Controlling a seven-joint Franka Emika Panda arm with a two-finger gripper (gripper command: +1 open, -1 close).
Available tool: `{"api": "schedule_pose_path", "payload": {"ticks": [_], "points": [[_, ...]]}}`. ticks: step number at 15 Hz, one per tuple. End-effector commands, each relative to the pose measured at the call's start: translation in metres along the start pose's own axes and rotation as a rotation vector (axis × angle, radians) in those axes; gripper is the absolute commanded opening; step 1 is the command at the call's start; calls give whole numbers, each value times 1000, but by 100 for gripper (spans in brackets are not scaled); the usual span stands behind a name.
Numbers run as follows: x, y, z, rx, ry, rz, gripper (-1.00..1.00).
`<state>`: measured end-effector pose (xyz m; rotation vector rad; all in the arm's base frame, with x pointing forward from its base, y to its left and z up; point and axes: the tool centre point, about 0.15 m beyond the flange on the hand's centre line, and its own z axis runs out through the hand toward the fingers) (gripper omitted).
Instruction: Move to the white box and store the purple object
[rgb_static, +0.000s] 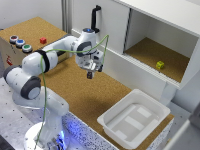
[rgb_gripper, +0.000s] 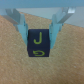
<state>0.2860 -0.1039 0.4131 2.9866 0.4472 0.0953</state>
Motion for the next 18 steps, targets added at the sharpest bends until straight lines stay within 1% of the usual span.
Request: {"api": "schedule_pose_path", "payload": {"ticks": [1,3,6,7,9,10,12,13,14,18], "points": [[-64,80,15,29,86,-35,-100],[-72,110,27,5,64,-51,-100],[-86,167,44,-13,25,-5,-100],[-91,185,50,15,22,29,-100],[-98,214,62,13,12,91,-100],[-102,236,72,38,3,150,-100],[-104,259,90,68,-19,207,-100],[-105,271,99,64,-35,230,-100],[-104,282,110,84,-37,250,-100],[-94,312,143,100,-24,279,-100]]}}
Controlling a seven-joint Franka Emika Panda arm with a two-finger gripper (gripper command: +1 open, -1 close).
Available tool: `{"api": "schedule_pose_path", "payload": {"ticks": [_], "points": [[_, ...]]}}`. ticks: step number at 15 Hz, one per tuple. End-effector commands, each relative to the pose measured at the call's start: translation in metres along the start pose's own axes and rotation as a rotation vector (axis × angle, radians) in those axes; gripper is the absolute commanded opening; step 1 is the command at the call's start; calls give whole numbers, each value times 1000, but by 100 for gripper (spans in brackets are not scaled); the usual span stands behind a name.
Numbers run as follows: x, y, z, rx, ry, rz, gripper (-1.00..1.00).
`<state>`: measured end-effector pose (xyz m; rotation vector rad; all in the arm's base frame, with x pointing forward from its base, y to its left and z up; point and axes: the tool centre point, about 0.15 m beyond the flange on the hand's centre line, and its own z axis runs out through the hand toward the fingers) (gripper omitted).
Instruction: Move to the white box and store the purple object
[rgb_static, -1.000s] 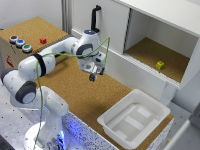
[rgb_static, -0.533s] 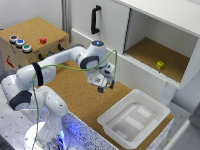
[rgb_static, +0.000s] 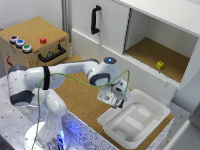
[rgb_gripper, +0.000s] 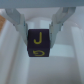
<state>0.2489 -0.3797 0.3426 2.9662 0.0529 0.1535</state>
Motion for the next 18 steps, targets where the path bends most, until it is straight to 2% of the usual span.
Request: {"api": "schedule_pose_path", "payload": {"ticks": [1,5,9,13,14,18], "points": [[47,62,55,163,-58,28,-100],[68,60,72,230,-24,44,-100],[78,60,89,269,-21,59,-100],[81,59,100,238,-48,64,-100],[81,56,103,222,-57,60,100],[74,47,102,213,-45,56,100]]}}
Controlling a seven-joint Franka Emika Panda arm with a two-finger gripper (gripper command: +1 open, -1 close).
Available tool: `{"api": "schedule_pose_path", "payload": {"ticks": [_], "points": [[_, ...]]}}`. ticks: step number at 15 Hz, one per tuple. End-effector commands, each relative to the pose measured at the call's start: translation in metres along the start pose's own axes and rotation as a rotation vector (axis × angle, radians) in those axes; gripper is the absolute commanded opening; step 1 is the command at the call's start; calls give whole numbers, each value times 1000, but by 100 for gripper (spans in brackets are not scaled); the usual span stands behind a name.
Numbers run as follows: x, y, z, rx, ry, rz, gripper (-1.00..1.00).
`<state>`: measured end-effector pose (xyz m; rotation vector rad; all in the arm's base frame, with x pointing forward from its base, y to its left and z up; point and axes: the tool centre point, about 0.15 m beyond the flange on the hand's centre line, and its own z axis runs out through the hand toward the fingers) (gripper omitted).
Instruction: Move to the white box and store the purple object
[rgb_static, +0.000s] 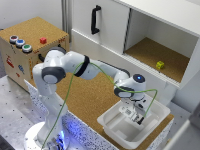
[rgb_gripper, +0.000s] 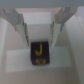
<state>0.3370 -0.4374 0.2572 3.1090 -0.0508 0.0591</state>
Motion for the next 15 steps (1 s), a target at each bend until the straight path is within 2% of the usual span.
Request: {"api": "schedule_pose_path", "payload": {"ticks": [1,4,6,10,15], "points": [[-9,-2,-10,77,48,-16,100],[-38,-28,-56,63,163,-64,100],[-54,-50,-80,63,188,-110,100],[-70,-89,-117,100,193,-216,100],[-70,-89,-117,100,193,-216,100]]}}
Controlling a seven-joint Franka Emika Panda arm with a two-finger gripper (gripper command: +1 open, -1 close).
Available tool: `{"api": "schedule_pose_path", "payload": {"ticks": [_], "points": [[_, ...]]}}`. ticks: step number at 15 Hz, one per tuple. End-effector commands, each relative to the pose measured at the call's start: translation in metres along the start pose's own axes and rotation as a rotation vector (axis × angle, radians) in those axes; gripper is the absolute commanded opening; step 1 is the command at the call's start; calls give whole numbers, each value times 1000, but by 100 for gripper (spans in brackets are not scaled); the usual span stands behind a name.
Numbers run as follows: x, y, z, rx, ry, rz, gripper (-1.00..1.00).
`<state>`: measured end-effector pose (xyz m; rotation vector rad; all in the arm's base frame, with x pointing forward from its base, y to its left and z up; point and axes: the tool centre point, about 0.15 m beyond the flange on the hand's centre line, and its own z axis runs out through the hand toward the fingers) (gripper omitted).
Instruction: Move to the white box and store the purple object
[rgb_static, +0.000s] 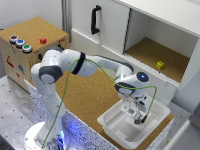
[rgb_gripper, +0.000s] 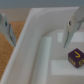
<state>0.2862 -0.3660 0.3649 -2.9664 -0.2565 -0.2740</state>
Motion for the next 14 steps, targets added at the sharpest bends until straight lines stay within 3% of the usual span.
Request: {"api": "schedule_pose_path", "payload": {"ticks": [1,11,12,14], "points": [[-16,-27,-3,-92,36,-29,100],[-16,-27,-3,-92,36,-29,100],[-16,-32,-16,-33,82,-35,100],[15,-68,-42,-52,152,-88,100]]}}
